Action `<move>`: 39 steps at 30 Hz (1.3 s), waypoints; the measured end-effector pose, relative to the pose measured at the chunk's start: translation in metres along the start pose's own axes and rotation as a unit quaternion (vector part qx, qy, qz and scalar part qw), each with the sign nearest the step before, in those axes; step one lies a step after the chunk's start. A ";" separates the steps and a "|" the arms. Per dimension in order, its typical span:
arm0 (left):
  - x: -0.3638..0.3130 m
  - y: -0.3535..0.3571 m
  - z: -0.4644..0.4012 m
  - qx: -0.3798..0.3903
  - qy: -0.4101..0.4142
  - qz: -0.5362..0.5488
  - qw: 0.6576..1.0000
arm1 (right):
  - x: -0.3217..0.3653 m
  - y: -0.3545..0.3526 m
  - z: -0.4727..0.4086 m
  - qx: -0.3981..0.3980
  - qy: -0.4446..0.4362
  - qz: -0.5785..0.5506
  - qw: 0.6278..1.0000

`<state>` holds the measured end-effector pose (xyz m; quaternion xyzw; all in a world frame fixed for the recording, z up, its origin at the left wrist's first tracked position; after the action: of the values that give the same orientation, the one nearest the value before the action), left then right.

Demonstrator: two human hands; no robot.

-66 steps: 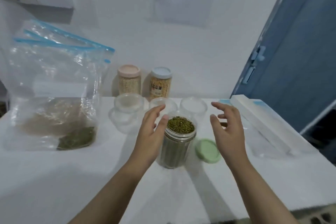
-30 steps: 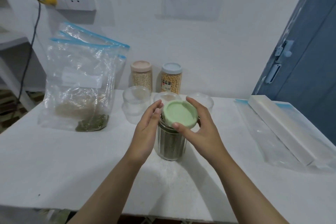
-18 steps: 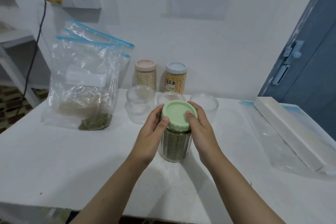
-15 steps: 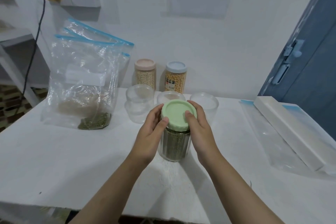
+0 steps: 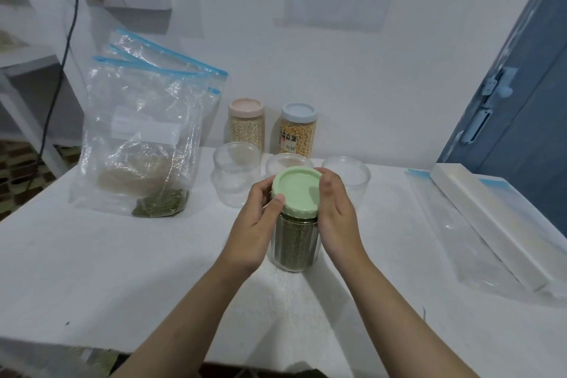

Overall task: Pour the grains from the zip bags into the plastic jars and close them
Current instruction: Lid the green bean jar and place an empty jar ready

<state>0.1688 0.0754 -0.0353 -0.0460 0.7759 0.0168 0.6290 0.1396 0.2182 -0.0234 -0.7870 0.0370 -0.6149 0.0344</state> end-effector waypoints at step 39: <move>0.007 0.006 0.001 0.054 0.017 -0.065 0.996 | -0.011 -0.002 -0.001 0.080 -0.036 -0.062 0.994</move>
<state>0.1675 0.0813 -0.0421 -0.0631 0.7818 -0.0667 0.6168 0.1356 0.2209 -0.0332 -0.8041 -0.0620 -0.5882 0.0604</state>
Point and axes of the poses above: each hand's wrist, its own z-axis away from the middle knuckle, its own y-axis out of the palm, x = y × z, the point moved 9 cm from there along -z, towards the middle knuckle
